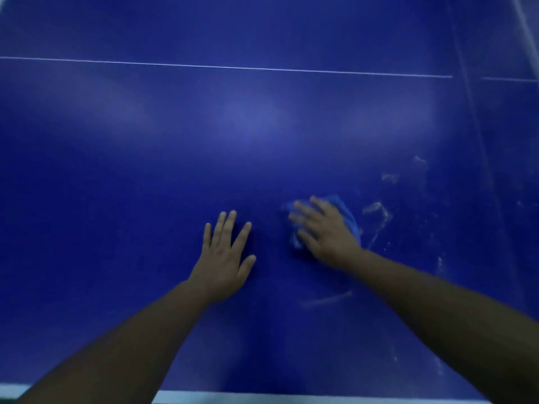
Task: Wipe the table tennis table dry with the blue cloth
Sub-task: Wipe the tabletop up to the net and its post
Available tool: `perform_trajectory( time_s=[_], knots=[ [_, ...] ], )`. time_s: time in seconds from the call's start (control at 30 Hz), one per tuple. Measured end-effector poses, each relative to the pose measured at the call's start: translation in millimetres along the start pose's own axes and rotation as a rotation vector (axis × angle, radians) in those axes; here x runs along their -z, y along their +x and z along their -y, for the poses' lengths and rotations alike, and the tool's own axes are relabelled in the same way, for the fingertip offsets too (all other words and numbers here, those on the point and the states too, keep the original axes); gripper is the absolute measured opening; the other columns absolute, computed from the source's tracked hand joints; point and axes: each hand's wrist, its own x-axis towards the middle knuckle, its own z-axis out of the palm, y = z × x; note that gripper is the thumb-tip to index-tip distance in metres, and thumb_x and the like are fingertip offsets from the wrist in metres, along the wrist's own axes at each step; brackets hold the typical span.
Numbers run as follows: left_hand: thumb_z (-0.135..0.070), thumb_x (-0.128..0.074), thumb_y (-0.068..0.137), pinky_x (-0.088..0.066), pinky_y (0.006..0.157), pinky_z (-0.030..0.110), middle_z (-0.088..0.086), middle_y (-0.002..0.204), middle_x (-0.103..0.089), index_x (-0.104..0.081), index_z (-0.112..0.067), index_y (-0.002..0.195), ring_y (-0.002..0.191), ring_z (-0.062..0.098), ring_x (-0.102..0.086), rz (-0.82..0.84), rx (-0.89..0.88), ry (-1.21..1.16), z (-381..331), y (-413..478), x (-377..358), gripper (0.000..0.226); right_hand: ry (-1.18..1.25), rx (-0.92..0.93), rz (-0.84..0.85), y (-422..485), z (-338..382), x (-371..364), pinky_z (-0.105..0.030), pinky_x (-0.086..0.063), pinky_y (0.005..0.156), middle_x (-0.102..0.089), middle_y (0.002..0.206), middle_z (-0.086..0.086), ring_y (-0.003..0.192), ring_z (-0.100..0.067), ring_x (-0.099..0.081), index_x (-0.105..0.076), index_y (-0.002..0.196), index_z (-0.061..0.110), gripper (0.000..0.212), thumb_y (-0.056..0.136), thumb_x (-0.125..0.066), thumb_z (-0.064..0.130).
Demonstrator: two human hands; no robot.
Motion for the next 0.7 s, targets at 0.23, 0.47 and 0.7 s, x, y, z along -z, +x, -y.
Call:
perform_trajectory(
  time_s=[0.23,0.47,0.7],
  knots=[
    [-0.062,-0.006,0.094,0.019,0.12,0.046,0.006,0.165,0.022,-0.001,-0.023,0.16,0.147,0.018,0.033,0.044,-0.051,0.022,26,-26,-12,0.077,-0.008,0.028,-0.005,-26,71,-36,-0.052,-0.033,0.112,-0.05,0.151,0.0,0.138,-0.031,-0.044,-0.063,0.136,0.023,0.044,0.103,-0.041,0.042],
    [-0.062,0.0,0.091,0.02,0.119,0.048,0.005,0.161,0.032,0.005,-0.024,0.16,0.145,0.02,0.038,0.146,-0.221,0.063,36,-54,-21,0.079,0.062,0.172,0.156,-151,149,-56,-0.05,-0.036,0.114,-0.046,0.153,0.006,0.14,-0.026,-0.043,-0.066,0.132,0.022,0.036,0.106,-0.046,0.037],
    [-0.063,-0.011,0.1,0.029,0.111,0.053,0.006,0.149,0.051,0.032,-0.025,0.149,0.134,0.025,0.051,0.32,-0.252,0.104,33,-50,-15,0.076,0.001,-0.712,-0.224,-89,174,-60,-0.062,-0.034,0.111,-0.053,0.148,0.0,0.136,-0.033,-0.039,-0.065,0.134,0.02,0.049,0.101,-0.036,0.043]
  ],
)
